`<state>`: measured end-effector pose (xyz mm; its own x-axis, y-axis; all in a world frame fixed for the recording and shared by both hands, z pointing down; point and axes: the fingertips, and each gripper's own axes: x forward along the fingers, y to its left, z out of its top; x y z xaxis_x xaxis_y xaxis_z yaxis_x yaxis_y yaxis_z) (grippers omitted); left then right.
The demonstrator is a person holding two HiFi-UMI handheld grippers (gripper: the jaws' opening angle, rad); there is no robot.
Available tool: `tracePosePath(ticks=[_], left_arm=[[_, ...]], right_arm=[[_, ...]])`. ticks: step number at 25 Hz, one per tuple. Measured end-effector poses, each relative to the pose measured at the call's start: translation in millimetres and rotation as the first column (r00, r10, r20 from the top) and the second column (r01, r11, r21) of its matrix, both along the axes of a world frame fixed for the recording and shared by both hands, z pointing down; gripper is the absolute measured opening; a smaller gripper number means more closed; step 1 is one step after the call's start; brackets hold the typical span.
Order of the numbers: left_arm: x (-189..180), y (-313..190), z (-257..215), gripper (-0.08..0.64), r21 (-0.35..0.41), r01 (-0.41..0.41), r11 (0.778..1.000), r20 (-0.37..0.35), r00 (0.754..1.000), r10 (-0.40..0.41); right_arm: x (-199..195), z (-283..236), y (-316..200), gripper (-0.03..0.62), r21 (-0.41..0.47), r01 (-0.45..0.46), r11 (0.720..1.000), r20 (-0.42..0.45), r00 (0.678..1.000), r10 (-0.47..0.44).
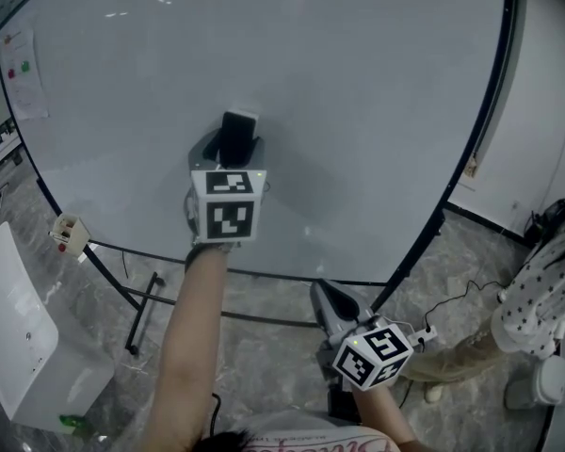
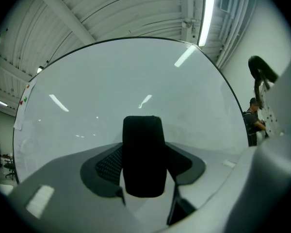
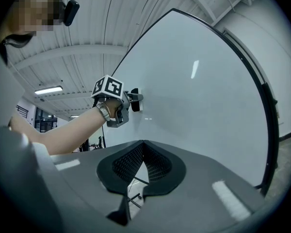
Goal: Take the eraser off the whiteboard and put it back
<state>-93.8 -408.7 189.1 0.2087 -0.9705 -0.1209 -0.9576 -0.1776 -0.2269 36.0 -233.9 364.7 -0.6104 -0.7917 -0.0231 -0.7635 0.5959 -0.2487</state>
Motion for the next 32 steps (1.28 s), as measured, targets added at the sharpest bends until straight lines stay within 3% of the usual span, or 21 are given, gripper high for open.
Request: tracePosePath(ticks=[5,9,24,27,32], left_arm=[[2.7,0.0,0.9,0.25,0.014,0.016,1.0,0.029,0.999,-0.016],[4.0,-4.0,4.6,0.314,0.001,-0.015,1.0,0.035,0.999,0.015],[-1.0,35.6,0.2,0.314,0.049,-0.036,0.998,0.006,0.999,0.036],[-3.7,49.8,0.8,0.288,0.056,-0.046,0.997,-0.014,0.999,0.047],[-5.0,74.1,10.4,0.184,0.06,-0.061,0.996,-0.023,0.998,0.063]], right_arm=[[5.1,-0.8,-1.8,0.002,0.003,-0.006,1.0,-0.003,1.0,0.006],[6.7,0.2,-2.2,0.002,-0.002,-0.002,1.0,-0.011,1.0,0.002],[-6.9,-5.8,4.8,0.002,0.01,0.043,0.999,-0.018,0.999,-0.043],[-10.6,-7.3,8.1,0.002,0.014,0.049,0.999,-0.018,0.999,-0.048],[-11.0,-8.5,16.2,0.002,0.016,0.051,0.999,-0.018,0.999,-0.05]])
